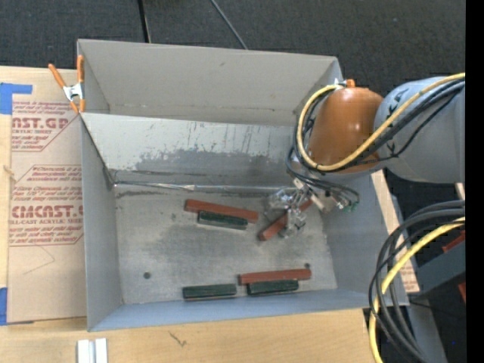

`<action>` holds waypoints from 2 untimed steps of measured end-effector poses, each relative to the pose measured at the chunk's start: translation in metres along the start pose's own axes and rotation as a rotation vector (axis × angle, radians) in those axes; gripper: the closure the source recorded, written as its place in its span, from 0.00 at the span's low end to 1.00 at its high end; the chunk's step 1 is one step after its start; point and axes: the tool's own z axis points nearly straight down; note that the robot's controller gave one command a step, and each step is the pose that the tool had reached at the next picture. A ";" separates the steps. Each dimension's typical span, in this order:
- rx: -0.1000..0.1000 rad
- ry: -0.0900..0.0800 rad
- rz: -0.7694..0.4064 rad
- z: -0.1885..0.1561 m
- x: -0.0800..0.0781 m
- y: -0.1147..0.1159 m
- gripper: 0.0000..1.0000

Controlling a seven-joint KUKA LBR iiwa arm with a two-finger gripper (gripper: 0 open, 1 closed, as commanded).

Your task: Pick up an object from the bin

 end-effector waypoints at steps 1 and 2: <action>-0.005 0.005 0.000 -0.013 0.001 0.001 1.00; -0.003 0.003 0.001 -0.036 0.000 0.001 1.00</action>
Offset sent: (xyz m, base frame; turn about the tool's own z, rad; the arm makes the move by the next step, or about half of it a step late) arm 0.0000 0.0000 0.0772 0.0000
